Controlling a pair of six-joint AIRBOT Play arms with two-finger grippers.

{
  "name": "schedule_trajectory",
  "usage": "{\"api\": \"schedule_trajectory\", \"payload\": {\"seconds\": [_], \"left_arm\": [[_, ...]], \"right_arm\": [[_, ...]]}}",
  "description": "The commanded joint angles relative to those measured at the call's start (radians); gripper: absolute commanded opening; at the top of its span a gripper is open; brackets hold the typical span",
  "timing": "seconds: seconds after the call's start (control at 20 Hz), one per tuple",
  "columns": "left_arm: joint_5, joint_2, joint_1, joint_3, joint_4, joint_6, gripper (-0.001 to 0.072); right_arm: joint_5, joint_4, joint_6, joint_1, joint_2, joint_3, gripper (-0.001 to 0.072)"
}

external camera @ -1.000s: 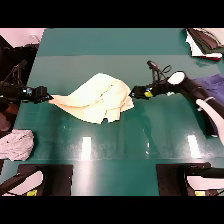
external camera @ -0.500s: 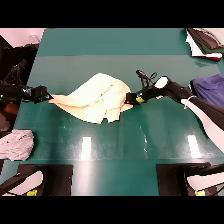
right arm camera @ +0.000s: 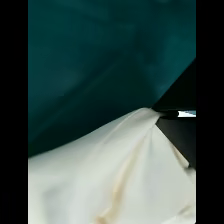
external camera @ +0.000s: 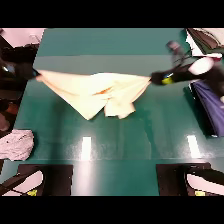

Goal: Fold the shirts.

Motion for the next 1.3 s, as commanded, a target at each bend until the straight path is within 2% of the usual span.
{"api": "schedule_trajectory", "payload": {"seconds": [0.0,0.2,0.3,0.65,0.85,1.0,1.25], "left_arm": [[-0.033,0.003,0.001,0.299,-0.01,-0.034,0.002],[-0.039,0.035,0.001,0.634,-0.026,-0.05,0.002],[-0.03,0.071,0.001,0.732,-0.031,-0.058,0.002],[0.041,0.273,0.001,0.737,-0.034,-0.058,0.002],[0.033,0.302,0.001,0.749,-0.086,-0.057,0.002],[-0.01,0.301,0.001,0.658,-0.062,-0.061,0.002],[-0.116,0.223,0.001,0.261,-0.051,-0.083,0.002]], "right_arm": [[0.086,-0.055,0.012,-0.156,0.161,0.181,0.0017],[0.085,-0.055,0.005,-0.228,0.289,0.427,0.0017],[0.084,-0.055,0.003,-0.248,0.345,0.518,0.0017],[0.183,-0.071,0.002,-0.358,0.42,0.792,0.0017],[0.23,-0.07,-0.008,-0.454,0.42,0.842,0.0017],[0.283,-0.069,-0.008,-0.457,0.397,0.808,0.0016],[0.467,-0.1,-0.012,-0.307,0.212,0.648,0.0016]]}}
